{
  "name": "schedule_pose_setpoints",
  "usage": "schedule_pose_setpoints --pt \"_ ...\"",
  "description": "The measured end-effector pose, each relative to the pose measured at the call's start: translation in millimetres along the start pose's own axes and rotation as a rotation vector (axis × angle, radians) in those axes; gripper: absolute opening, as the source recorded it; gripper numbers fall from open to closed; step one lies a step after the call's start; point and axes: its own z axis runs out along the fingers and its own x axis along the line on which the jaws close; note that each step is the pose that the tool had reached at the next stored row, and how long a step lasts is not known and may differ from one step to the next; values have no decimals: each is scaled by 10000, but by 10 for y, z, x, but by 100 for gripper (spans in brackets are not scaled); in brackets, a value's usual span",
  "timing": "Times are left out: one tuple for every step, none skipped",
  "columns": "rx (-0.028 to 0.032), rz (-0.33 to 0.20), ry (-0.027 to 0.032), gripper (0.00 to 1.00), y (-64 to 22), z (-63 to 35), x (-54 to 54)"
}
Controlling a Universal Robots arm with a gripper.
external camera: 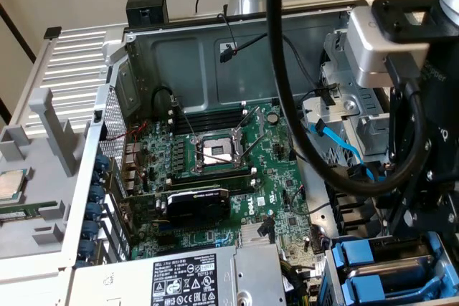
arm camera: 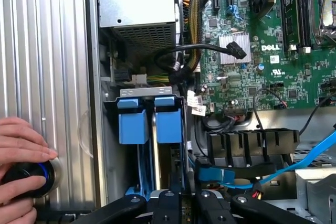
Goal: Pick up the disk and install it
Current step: 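Insert the first disk wire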
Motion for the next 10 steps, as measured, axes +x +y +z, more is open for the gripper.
schedule_pose_setpoints --pt "-5 -1 -32 17 -1 -1 5" --pt "-7 -1 -56 17 -1 1 9" --pt "-8 -1 -64 17 -1 0 12" --pt "-8 -1 -67 17 -1 0 15" --pt "-9 -1 -67 17 -1 0 15" --pt "-9 -1 -68 17 -2 1 17" --pt "-10 -2 -72 17 -3 2 27" --pt "-26 -3 -77 17 -6 2 38" --pt "-48 -5 -75 17 -7 3 44" --pt "-57 -4 -75 17 -6 3 44"
